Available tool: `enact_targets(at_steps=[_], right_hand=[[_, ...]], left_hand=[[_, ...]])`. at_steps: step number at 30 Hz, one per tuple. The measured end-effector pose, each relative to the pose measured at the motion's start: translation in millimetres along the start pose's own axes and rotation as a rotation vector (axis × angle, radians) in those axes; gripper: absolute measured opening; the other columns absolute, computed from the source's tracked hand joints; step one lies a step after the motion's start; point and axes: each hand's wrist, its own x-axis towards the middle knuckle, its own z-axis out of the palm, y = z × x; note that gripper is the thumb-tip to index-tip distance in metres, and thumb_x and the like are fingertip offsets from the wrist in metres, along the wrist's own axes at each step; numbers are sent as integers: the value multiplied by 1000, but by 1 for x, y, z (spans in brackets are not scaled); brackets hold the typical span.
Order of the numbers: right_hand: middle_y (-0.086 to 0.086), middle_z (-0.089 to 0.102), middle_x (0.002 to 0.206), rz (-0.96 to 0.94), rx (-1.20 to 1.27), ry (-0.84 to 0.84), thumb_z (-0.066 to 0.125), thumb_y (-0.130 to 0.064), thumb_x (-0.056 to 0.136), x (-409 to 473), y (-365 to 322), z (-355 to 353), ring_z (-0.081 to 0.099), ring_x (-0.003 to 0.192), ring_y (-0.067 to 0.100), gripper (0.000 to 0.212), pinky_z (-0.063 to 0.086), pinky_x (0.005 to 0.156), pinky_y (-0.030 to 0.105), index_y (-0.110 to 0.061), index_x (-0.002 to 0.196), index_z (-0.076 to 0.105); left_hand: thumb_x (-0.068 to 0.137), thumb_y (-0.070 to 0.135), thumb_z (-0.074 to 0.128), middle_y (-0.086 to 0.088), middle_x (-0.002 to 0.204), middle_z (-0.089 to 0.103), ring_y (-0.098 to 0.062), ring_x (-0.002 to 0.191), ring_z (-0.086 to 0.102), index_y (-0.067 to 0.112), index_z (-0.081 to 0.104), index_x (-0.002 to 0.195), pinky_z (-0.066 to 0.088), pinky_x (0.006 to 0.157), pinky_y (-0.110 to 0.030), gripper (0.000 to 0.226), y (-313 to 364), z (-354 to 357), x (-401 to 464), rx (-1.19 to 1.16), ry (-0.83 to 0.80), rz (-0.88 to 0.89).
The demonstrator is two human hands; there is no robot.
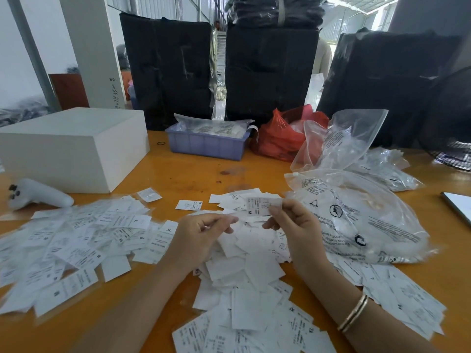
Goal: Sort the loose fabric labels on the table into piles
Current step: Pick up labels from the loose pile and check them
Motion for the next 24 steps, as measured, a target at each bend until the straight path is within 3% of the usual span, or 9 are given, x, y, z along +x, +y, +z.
enact_targets(at_steps=[4, 9, 13, 16, 19, 22, 24], right_hand=[[-5, 72, 73, -35, -30, -34, 59, -4, 89, -1, -2, 5, 63, 60, 7, 17, 46, 56, 13, -17, 83, 68], [-4, 71, 72, -38, -7, -36, 58, -4, 88, -1, -4, 4, 63, 62, 8, 15, 48, 58, 16, -15, 84, 67], [-5, 71, 73, -47, 11, -48, 59, -4, 87, -1, -5, 5, 63, 63, 6, 16, 48, 60, 15, -17, 82, 68], [-5, 72, 74, -44, 14, -54, 58, -3, 88, -1, -5, 7, 63, 63, 5, 18, 47, 60, 14, -17, 82, 68], [-4, 72, 76, -30, 32, -37, 58, -4, 88, 0, -5, 7, 64, 65, 7, 18, 48, 60, 15, -17, 82, 68], [-5, 72, 76, -13, 34, -15, 57, -4, 90, 1, -5, 5, 65, 66, 8, 18, 49, 61, 15, -17, 84, 67], [-4, 72, 77, 1, 28, -19, 57, -3, 90, 0, -5, 5, 65, 65, 8, 17, 49, 60, 15, -16, 85, 68]], left_hand=[[72, 57, 53, 24, 79, 70, -44, 84, 60, 45, 68, 82, 42, 54, -10, 22, 2, 0, -1, 2, -40, -31], [68, 59, 53, 23, 75, 71, -14, 77, 64, 44, 69, 81, 43, 61, -4, 25, 7, -1, -2, -30, -68, -68], [65, 64, 56, 7, 76, 73, -42, 81, 61, 38, 76, 77, 43, 62, -22, 35, 7, -1, -3, -54, -99, -96], [65, 65, 55, 6, 77, 73, -49, 80, 59, 43, 75, 77, 41, 66, -31, 32, 9, -1, -3, -71, -136, -91], [66, 67, 52, 13, 79, 73, -47, 79, 59, 52, 72, 77, 42, 64, -28, 27, 10, -1, -5, -69, -161, -79], [68, 67, 49, 15, 79, 72, -42, 69, 55, 54, 71, 76, 39, 51, -14, 26, 12, -1, -6, -60, -160, -78], [68, 67, 48, 16, 79, 72, -39, 72, 56, 55, 70, 75, 40, 51, -10, 26, 12, -2, -6, -58, -159, -78]])
